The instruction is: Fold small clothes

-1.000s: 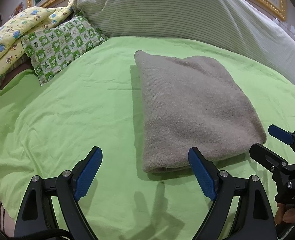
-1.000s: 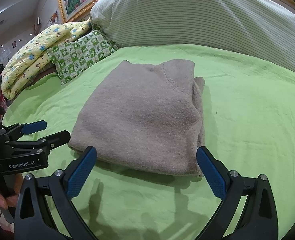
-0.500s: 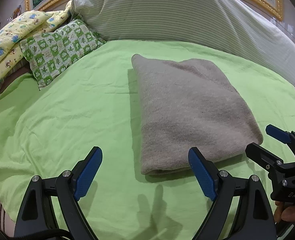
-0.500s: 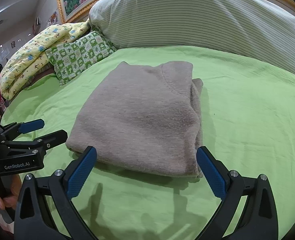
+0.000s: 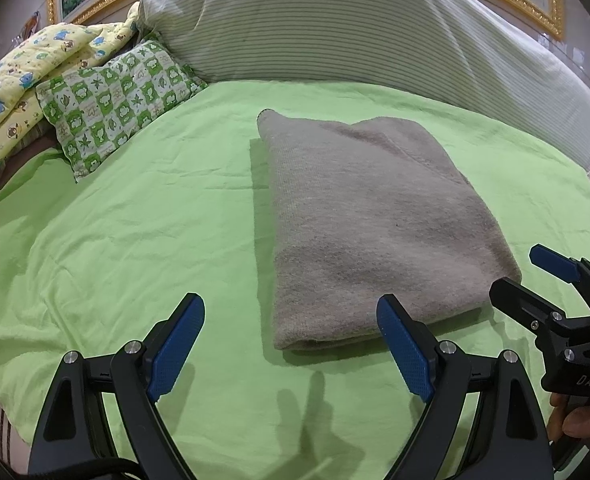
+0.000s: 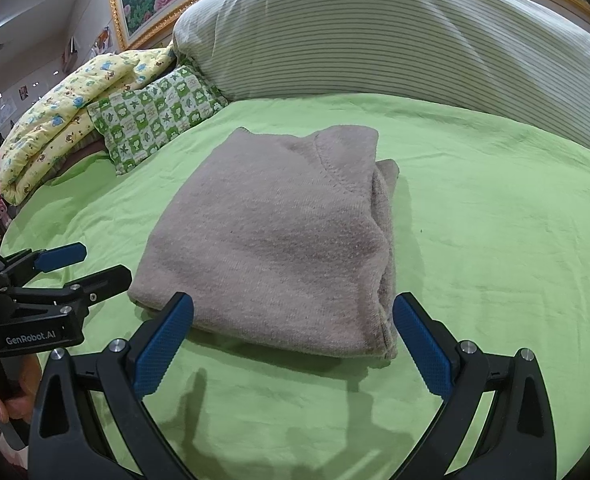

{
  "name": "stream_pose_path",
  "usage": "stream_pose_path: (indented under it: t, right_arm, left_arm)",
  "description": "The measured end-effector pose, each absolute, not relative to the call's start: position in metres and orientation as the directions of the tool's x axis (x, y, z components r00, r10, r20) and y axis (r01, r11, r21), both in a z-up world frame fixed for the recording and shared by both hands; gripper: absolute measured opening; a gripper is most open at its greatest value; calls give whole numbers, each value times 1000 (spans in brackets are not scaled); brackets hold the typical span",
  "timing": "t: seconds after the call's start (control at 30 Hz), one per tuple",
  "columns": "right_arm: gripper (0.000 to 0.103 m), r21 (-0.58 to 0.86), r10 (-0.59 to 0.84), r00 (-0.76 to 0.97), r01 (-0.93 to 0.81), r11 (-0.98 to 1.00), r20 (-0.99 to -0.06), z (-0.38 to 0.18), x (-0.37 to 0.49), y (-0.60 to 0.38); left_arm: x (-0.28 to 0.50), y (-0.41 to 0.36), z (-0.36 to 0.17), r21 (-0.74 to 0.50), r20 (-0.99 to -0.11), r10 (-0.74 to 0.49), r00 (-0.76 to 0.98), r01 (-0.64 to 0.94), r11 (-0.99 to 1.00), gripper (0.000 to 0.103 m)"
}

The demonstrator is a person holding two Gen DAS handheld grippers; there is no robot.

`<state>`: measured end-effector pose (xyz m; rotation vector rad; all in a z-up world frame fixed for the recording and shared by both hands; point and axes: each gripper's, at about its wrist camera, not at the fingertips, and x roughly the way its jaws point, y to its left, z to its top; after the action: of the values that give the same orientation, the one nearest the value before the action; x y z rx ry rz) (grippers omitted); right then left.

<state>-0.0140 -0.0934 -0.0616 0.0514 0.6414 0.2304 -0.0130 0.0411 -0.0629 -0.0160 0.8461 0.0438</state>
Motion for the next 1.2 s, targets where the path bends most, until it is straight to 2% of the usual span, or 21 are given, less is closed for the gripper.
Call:
stream_pose_path:
  t: [1.2]
  right_arm:
    - [100, 125, 236, 780, -201, 972, -579, -58, -13, -97]
  left_arm:
    - [-11, 41, -62, 14, -755, 29, 655, -29, 999, 89]
